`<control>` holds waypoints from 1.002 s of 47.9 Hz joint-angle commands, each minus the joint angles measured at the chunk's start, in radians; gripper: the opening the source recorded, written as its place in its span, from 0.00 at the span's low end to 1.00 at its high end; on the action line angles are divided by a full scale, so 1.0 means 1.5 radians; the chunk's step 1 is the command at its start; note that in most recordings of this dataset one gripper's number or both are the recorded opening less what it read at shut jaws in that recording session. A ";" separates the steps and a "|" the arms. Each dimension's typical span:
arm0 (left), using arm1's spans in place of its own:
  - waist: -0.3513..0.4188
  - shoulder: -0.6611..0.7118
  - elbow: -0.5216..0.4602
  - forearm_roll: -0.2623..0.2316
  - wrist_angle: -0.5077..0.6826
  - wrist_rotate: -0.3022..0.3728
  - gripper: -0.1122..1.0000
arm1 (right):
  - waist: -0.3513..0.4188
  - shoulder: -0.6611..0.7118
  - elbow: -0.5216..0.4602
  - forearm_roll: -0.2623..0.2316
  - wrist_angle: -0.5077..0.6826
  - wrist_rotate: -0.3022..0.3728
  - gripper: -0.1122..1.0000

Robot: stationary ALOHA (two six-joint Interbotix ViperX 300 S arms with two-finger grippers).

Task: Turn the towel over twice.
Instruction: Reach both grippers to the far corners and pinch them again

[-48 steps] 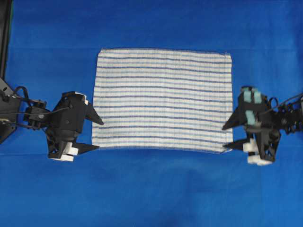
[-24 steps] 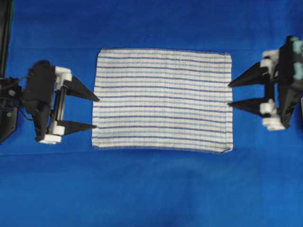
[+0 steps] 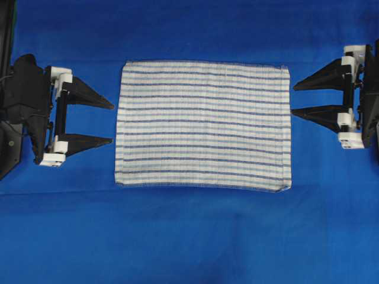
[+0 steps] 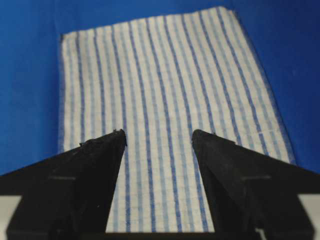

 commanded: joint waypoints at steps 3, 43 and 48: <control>0.025 0.011 -0.007 0.000 -0.012 0.011 0.78 | -0.027 0.026 -0.007 -0.006 -0.006 -0.003 0.65; 0.276 0.391 -0.035 0.000 -0.242 0.112 0.79 | -0.306 0.411 -0.027 -0.091 -0.169 -0.007 0.65; 0.289 0.432 -0.036 -0.001 -0.273 0.118 0.80 | -0.317 0.443 -0.032 -0.096 -0.182 -0.009 0.65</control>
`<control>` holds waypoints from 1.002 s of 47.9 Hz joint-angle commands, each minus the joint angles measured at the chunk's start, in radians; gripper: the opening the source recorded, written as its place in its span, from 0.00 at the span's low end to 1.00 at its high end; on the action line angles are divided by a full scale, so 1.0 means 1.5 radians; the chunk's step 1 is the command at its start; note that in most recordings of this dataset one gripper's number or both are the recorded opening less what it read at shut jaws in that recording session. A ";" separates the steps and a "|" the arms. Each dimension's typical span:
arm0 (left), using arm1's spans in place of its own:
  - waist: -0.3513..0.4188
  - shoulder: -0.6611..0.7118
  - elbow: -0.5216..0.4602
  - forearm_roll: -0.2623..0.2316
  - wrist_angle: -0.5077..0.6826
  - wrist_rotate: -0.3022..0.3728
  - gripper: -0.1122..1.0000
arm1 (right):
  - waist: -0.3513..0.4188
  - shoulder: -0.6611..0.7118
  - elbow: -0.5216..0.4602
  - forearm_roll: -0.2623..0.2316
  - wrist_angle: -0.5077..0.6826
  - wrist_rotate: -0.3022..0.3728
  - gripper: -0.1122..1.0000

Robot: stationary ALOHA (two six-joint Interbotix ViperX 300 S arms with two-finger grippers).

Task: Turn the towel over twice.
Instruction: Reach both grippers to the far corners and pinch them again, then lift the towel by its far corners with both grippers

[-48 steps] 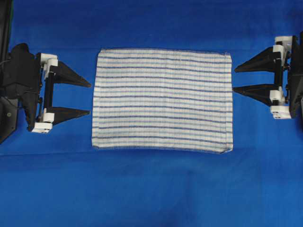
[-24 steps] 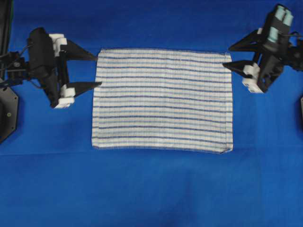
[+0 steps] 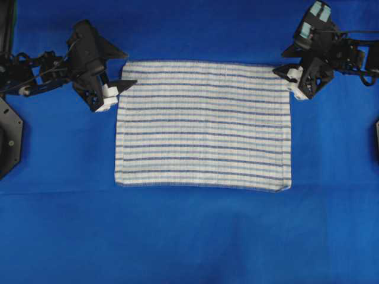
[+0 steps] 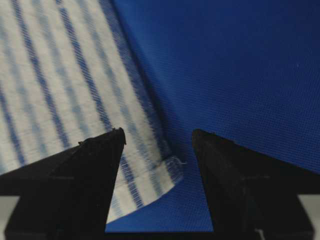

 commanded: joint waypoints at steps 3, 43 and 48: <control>0.016 0.039 -0.012 -0.001 -0.035 0.002 0.80 | -0.008 0.030 -0.017 -0.004 -0.016 -0.003 0.65; 0.044 0.100 -0.043 -0.001 0.034 -0.011 0.13 | -0.009 0.069 -0.033 -0.014 -0.008 -0.008 0.12; 0.043 0.072 -0.041 -0.002 0.038 -0.012 0.13 | -0.014 0.057 -0.039 -0.014 -0.008 -0.008 0.12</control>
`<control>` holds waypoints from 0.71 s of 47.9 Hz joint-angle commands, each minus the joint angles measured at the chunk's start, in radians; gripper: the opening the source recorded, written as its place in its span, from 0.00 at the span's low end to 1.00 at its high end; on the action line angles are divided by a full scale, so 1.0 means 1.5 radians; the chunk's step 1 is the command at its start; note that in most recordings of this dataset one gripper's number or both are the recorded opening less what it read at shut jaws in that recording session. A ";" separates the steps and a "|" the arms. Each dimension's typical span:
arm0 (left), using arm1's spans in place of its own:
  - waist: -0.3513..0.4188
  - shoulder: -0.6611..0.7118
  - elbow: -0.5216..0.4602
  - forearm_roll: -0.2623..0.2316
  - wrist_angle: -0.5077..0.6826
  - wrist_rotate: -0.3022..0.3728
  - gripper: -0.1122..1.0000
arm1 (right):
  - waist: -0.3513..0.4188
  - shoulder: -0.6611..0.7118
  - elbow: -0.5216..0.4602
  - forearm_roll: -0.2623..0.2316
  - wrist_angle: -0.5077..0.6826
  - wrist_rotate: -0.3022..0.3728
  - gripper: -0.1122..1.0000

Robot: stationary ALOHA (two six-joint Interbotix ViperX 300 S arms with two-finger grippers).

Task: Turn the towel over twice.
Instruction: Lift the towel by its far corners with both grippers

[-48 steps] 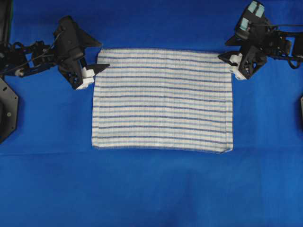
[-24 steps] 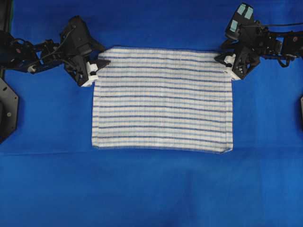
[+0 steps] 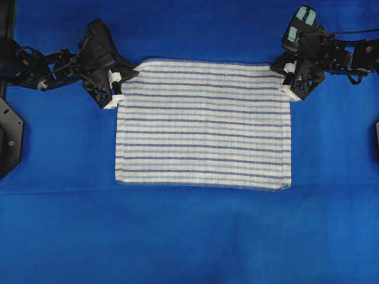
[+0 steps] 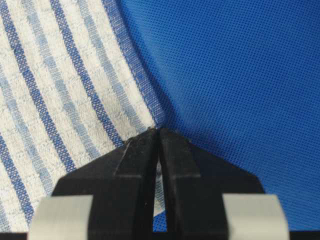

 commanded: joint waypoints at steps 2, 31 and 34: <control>0.002 -0.045 -0.004 0.000 0.006 -0.001 0.13 | -0.011 -0.024 -0.015 0.000 0.004 0.000 0.12; 0.052 -0.200 -0.069 0.000 0.030 0.018 0.13 | -0.096 -0.167 -0.130 -0.016 0.119 -0.058 0.12; 0.066 -0.215 -0.081 0.000 0.040 0.024 0.13 | -0.099 -0.179 -0.148 -0.017 0.141 -0.069 0.12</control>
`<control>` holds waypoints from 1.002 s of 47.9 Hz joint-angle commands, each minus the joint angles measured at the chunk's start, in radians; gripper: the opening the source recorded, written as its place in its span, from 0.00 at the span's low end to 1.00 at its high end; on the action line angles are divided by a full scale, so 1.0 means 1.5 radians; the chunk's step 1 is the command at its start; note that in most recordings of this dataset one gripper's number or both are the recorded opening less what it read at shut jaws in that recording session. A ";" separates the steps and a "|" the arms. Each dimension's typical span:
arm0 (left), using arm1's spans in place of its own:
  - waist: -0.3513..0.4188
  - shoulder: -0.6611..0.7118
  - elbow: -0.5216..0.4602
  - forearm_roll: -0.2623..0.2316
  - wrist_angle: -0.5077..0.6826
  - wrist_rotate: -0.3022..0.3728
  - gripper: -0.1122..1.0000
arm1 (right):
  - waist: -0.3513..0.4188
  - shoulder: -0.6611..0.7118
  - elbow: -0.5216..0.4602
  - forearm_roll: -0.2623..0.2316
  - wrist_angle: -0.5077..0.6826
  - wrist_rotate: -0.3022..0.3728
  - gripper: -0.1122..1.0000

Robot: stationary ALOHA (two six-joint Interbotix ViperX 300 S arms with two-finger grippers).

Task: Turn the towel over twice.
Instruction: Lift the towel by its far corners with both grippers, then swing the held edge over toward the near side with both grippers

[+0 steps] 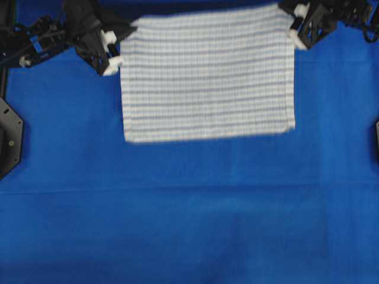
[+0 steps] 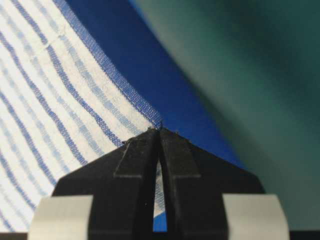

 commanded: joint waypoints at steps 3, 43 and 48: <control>0.027 -0.042 -0.035 0.000 0.016 0.006 0.13 | -0.008 -0.040 -0.048 -0.003 0.035 -0.014 0.12; 0.029 -0.186 -0.073 0.000 0.101 0.039 0.13 | 0.084 -0.223 -0.092 0.007 0.196 -0.038 0.12; 0.002 -0.205 -0.056 0.000 0.119 0.039 0.13 | 0.127 -0.247 -0.077 0.017 0.228 -0.030 0.12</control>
